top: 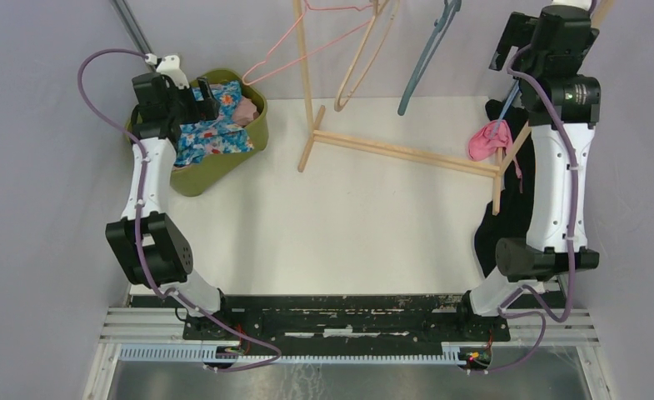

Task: Remove the skirt from the hanger
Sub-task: Place the hanger at the clothesline, then reset both arms

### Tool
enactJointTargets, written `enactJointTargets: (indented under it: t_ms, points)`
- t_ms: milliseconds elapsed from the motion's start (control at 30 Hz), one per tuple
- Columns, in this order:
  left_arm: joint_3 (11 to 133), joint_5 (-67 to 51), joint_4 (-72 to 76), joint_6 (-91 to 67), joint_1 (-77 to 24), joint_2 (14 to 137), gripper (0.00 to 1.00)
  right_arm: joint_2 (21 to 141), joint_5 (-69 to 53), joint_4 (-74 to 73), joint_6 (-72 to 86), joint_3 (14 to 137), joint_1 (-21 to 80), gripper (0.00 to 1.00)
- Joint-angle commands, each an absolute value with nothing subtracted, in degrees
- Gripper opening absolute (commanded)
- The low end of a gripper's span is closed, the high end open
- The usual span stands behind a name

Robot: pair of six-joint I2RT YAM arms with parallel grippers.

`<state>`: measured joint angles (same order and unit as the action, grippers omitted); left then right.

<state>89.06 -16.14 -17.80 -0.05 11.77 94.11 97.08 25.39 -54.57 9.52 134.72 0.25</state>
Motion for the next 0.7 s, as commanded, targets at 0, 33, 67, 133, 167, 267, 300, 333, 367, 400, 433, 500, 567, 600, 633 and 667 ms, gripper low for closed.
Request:
enactJointTargets:
  t_ms: [0, 33, 67, 133, 167, 267, 300, 333, 367, 400, 433, 500, 567, 600, 633, 667]
  points:
    - [87.7, -15.5, -16.5, -2.8, 11.8, 89.6, 0.99, 92.5, 20.2, -51.0, 13.2, 129.7, 0.3, 1.0]
    - [87.0, -15.5, -16.3, -3.1, 11.8, 89.0, 0.99, 91.4, 20.0, -50.5, 13.5, 127.8, 0.2, 0.99]
    - [86.1, -15.4, -16.0, -3.4, 11.8, 88.5, 0.99, 90.1, 19.5, -49.8, 13.9, 126.1, 0.3, 1.0]
    - [84.7, -15.5, -15.7, -4.0, 11.8, 87.5, 0.99, 87.3, 17.7, -47.6, 15.6, 121.1, 0.3, 1.0]
    - [84.1, -15.9, -15.7, -4.3, 11.8, 87.1, 0.99, 85.8, 16.2, -46.5, 16.6, 119.1, 0.5, 1.0]
    - [81.5, -18.5, -14.5, -7.2, 11.8, 85.4, 0.99, 81.2, 9.6, -43.8, 17.2, 113.4, 1.0, 1.0]
    - [80.5, -19.7, -13.8, -8.2, 11.7, 84.9, 0.99, 79.8, 8.9, -43.0, 17.4, 111.6, 1.3, 1.0]
    - [78.9, -21.1, -13.2, -8.8, 11.6, 84.3, 0.99, 78.5, 7.9, -42.2, 17.4, 109.9, 1.9, 1.0]
    - [77.7, -22.2, -12.5, -9.2, 11.5, 83.7, 0.99, 77.1, 8.6, -41.5, 17.3, 108.1, 2.7, 1.0]
    - [76.4, -22.9, -12.1, -9.6, 11.3, 82.9, 0.99, 75.5, 9.7, -40.6, 17.4, 106.3, 3.8, 1.0]
    - [75.1, -23.4, -11.9, -9.9, 11.0, 82.0, 0.99, 73.7, 11.4, -39.4, 18.1, 103.8, 4.9, 0.99]
    - [73.0, -24.0, -11.6, -10.3, 10.5, 80.7, 0.99, 69.8, 13.1, -36.4, 20.5, 98.2, 6.2, 1.0]
    - [71.5, -24.8, -11.5, -10.7, 9.8, 79.5, 0.99, 66.4, 12.3, -34.0, 21.2, 93.0, 7.0, 1.0]
    - [70.9, -25.0, -11.5, -10.9, 9.3, 78.8, 0.99, 65.2, 12.6, -33.4, 21.0, 91.2, 7.6, 1.0]
    - [70.5, -25.0, -11.5, -11.2, 8.9, 78.2, 0.99, 64.4, 13.1, -33.2, 20.6, 89.7, 8.1, 1.0]
    - [70.2, -25.1, -11.5, -11.5, 8.4, 77.6, 0.99, 63.8, 13.4, -33.3, 19.8, 88.7, 8.8, 1.0]
